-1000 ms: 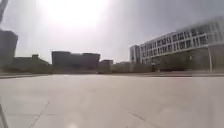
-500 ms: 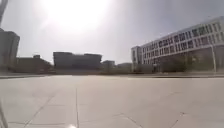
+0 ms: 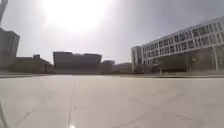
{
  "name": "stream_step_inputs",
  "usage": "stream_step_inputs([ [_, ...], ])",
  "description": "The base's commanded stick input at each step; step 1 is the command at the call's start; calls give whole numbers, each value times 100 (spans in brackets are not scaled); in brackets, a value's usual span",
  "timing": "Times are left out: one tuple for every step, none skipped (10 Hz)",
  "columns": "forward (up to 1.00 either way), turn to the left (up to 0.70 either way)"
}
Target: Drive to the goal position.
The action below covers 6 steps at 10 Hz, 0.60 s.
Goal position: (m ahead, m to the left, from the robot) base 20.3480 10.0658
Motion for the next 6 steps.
stream_step_inputs([
  [70,0],
  [70,0],
  [70,0],
  [70,0],
  [70,0],
  [70,0],
])
